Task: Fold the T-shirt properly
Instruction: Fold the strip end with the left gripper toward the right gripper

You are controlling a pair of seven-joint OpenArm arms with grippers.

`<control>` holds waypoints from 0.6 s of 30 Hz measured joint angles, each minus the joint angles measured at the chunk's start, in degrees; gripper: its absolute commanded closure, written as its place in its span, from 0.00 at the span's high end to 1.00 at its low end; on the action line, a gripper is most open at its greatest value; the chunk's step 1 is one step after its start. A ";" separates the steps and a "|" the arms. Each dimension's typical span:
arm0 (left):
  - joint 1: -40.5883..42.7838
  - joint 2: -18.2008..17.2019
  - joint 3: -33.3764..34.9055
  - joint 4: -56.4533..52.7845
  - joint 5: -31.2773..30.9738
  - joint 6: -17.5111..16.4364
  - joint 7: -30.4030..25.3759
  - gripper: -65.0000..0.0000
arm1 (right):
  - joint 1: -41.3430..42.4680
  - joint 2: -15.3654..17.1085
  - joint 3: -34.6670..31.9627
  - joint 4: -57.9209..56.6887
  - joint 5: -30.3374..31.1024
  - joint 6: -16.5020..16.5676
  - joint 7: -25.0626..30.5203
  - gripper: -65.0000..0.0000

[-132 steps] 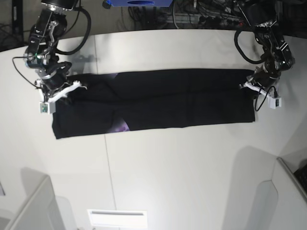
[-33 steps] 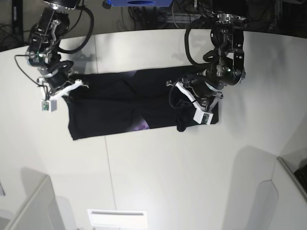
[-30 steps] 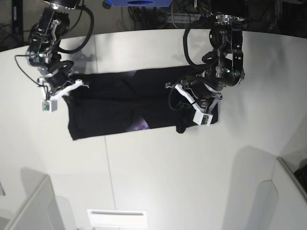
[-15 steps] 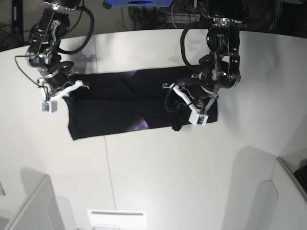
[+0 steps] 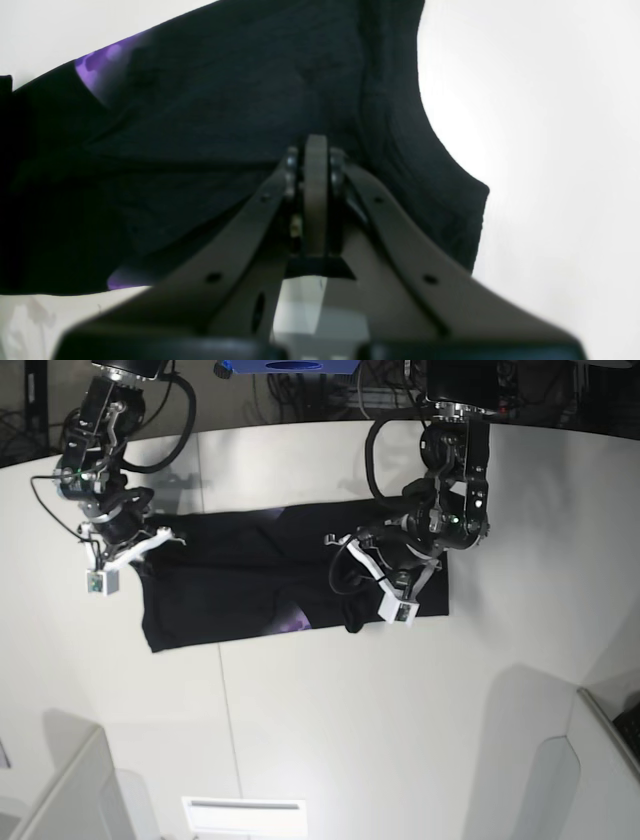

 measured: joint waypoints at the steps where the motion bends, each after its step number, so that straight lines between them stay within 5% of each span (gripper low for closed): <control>1: 0.00 -0.02 -0.02 0.00 0.02 0.02 0.00 0.00 | 0.00 0.00 0.00 0.00 0.00 0.00 0.00 0.00; 16: 0.00 -0.09 0.00 0.00 0.00 0.00 0.00 0.00 | 0.00 0.00 0.00 0.00 0.00 0.00 0.00 0.00; 18: 0.00 -0.07 0.00 0.00 0.00 0.02 0.00 0.10 | 0.00 0.00 0.00 0.00 0.00 -0.02 0.00 0.00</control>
